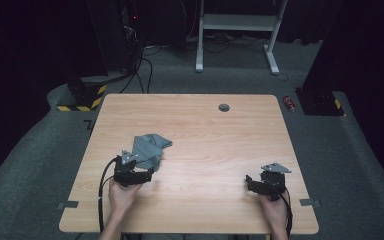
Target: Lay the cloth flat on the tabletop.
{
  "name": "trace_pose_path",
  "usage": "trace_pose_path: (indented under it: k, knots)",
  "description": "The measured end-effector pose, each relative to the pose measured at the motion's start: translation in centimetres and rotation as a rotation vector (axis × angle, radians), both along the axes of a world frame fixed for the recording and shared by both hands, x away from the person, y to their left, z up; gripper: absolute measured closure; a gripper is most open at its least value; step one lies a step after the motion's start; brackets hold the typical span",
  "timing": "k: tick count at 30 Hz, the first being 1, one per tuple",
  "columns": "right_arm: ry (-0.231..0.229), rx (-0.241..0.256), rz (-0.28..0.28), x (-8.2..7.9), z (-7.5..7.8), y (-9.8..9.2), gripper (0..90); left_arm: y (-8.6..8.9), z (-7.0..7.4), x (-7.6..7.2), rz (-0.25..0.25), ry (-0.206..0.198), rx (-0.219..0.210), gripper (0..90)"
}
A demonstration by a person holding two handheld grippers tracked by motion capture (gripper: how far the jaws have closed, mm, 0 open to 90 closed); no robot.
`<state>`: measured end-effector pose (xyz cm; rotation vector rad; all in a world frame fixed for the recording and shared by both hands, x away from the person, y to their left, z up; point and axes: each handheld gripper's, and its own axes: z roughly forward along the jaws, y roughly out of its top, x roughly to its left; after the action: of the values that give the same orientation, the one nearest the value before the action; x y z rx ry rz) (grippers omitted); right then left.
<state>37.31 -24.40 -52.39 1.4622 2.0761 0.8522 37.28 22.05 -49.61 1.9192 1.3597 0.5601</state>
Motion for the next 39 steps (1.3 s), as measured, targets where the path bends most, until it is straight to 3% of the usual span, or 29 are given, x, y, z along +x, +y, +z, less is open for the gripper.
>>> trace_pose_path:
  k: [5, 13, 19, 20, 24, 30, 32, 35, 39]
  knots:
    - [0.0, 0.0, 0.0, 0.0, 0.0, 0.0, 16.1, -0.7, -0.2, 1.5, -0.011, 0.026, 0.039, 14.9]
    - [-0.001, 0.0, 0.001, 0.0, 0.0, 0.0, 16.5, -1.7, -0.3, 3.8, -0.012, 0.027, 0.084, 15.5]
    - [-0.001, 0.0, 0.001, 0.0, 0.0, 0.0, 16.5, -2.2, -0.1, 5.2, -0.004, 0.035, 0.098, 20.0]
    - [-0.001, 0.0, 0.001, 0.0, 0.0, 0.0, 16.6, -2.5, -0.2, 5.7, -0.004, 0.045, 0.123, 19.9]
    - [-0.001, 0.0, 0.001, 0.0, 0.0, 0.0, 16.6, -2.9, -0.6, 6.5, 0.001, 0.061, 0.144, 24.7]
    - [-0.001, 0.0, 0.001, 0.0, 0.0, 0.0, 16.7, -2.7, -1.2, 7.2, 0.027, 0.069, 0.156, 44.5]
    - [-0.001, 0.001, 0.001, 0.0, 0.0, 0.0, 16.8, -2.4, -1.3, 7.4, 0.028, 0.064, 0.167, 56.3]
    - [-0.001, 0.001, 0.001, 0.0, 0.0, 0.0, 16.8, -1.8, -1.2, 7.4, 0.01, 0.065, 0.149, 72.6]
    - [-0.001, 0.001, 0.001, 0.0, 0.0, 0.0, 16.8, -1.3, -1.0, 7.3, -0.001, 0.07, 0.134, 81.1]
